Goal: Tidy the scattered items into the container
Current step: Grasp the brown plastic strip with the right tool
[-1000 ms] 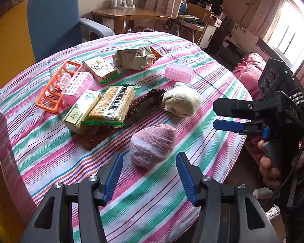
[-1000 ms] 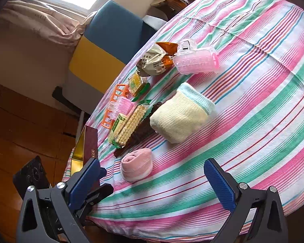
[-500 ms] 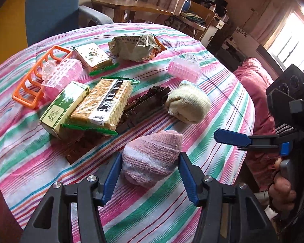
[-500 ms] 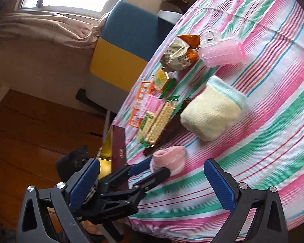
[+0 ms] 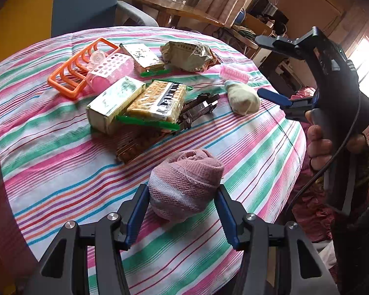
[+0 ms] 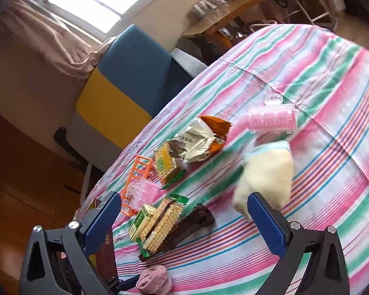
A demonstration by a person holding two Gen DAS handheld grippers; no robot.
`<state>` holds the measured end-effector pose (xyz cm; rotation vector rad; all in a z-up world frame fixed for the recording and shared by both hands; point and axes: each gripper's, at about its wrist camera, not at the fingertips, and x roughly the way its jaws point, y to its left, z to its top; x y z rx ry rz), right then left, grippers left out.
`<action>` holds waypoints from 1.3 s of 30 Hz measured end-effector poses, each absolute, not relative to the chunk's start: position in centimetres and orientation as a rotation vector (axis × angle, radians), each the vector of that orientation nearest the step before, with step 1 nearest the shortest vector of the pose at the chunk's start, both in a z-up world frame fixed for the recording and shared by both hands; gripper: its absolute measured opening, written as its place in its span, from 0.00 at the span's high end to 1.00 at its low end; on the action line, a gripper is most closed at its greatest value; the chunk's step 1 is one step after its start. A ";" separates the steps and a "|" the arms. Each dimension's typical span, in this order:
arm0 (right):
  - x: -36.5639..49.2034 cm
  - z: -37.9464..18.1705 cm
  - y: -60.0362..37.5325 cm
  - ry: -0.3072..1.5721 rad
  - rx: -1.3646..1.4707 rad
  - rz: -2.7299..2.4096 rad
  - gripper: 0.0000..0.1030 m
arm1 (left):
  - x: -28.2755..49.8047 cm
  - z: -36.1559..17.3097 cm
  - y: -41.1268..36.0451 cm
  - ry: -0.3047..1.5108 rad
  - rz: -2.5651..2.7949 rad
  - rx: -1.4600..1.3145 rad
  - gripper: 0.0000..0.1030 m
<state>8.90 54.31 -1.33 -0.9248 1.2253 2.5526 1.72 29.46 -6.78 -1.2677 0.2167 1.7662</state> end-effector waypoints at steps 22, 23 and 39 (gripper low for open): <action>-0.9 -7.1 50.0 1.151 -1.727 2.547 0.00 | 2.8 -6.5 26.4 0.198 1.793 -1.270 0.46; -0.2 -7.1 49.7 1.168 -1.741 2.550 0.00 | 2.8 -6.4 26.3 0.200 1.795 -1.268 0.46; 11.3 -5.5 46.3 1.252 -1.501 2.585 0.00 | 4.6 -5.5 23.3 0.221 1.825 -1.234 0.44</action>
